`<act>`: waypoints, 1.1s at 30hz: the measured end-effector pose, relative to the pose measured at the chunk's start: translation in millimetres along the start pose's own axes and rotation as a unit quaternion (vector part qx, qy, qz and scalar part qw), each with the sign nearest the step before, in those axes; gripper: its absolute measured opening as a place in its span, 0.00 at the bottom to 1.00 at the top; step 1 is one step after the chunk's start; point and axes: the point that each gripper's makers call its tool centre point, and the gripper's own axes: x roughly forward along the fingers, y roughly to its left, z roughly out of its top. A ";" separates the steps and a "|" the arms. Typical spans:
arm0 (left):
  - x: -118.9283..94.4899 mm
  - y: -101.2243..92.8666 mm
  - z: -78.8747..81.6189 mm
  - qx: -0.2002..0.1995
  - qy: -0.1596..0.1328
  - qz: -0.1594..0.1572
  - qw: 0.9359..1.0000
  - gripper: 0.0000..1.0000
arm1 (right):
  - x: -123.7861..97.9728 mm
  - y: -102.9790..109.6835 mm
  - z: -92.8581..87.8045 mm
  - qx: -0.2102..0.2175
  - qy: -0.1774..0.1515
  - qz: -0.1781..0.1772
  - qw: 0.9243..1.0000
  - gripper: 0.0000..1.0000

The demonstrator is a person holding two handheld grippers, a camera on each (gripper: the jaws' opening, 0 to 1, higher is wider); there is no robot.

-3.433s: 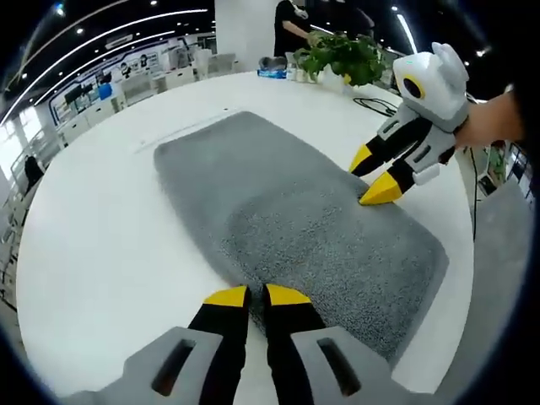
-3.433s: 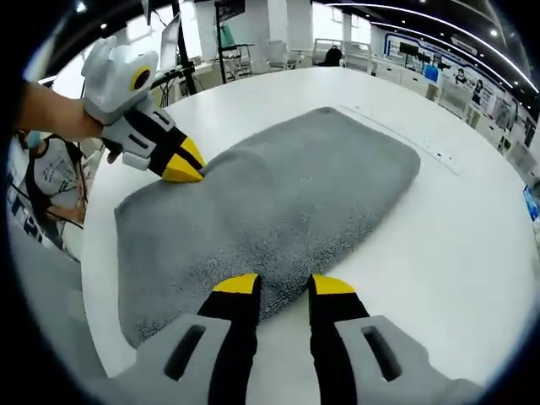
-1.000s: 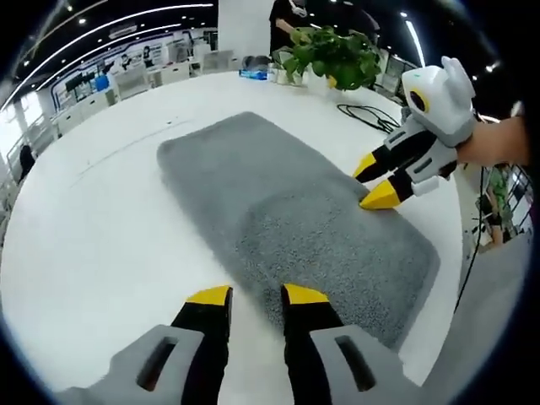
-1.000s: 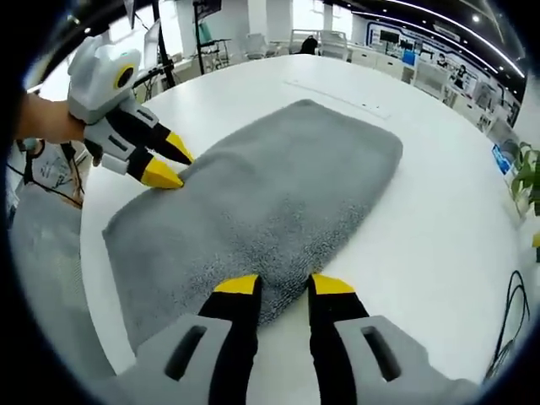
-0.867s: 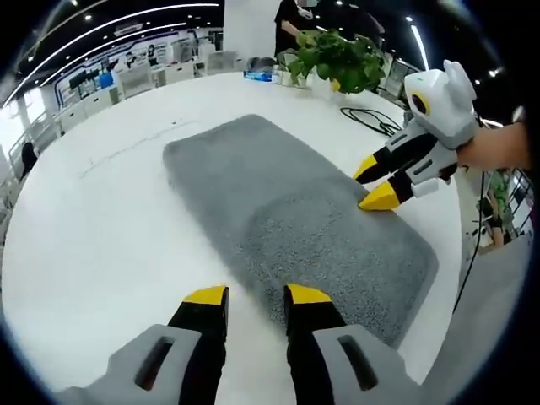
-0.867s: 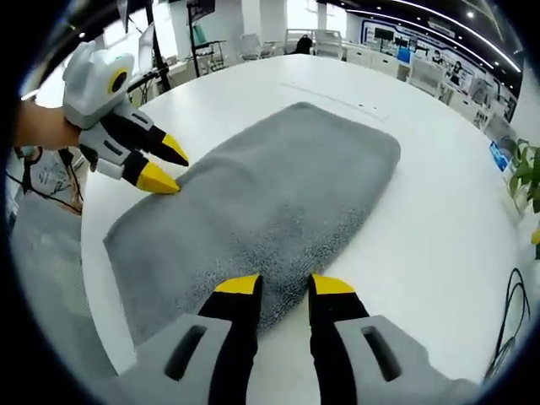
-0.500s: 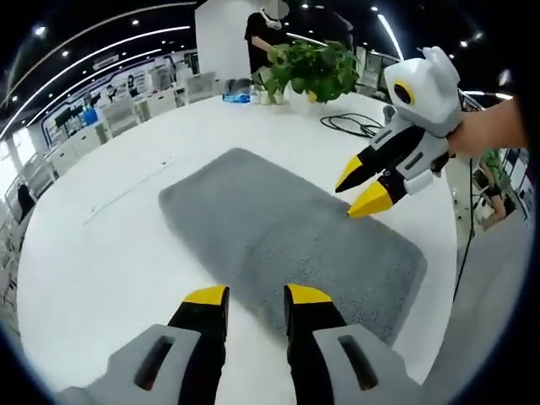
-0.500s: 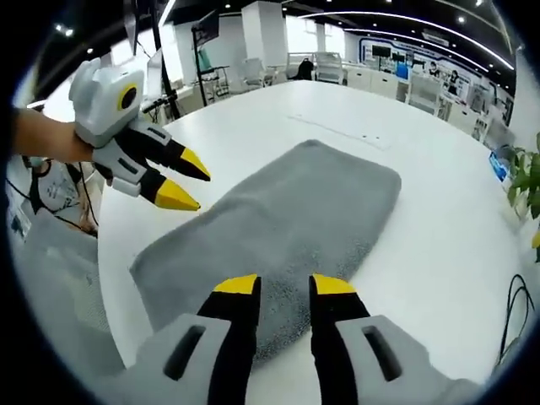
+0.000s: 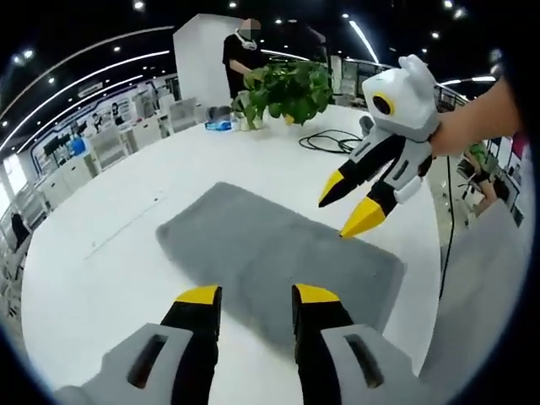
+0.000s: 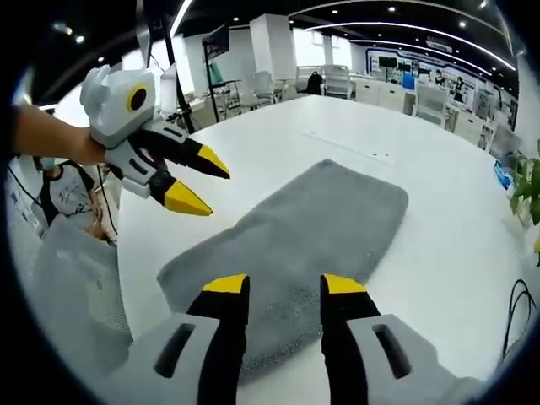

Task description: Fold the towel on the table until its edges align and the towel forms a compact rectangular stack.

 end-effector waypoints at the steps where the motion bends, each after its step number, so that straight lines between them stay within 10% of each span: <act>1: -0.4 -1.2 -2.4 0.001 0.001 -0.001 1.000 0.36 | 0.0 0.4 -0.5 0.000 0.001 0.000 1.000 0.35; 33: -19.6 -51.6 -22.0 0.016 0.010 -0.028 0.999 0.35 | -19.9 32.2 -34.0 -0.041 0.012 0.034 0.998 0.34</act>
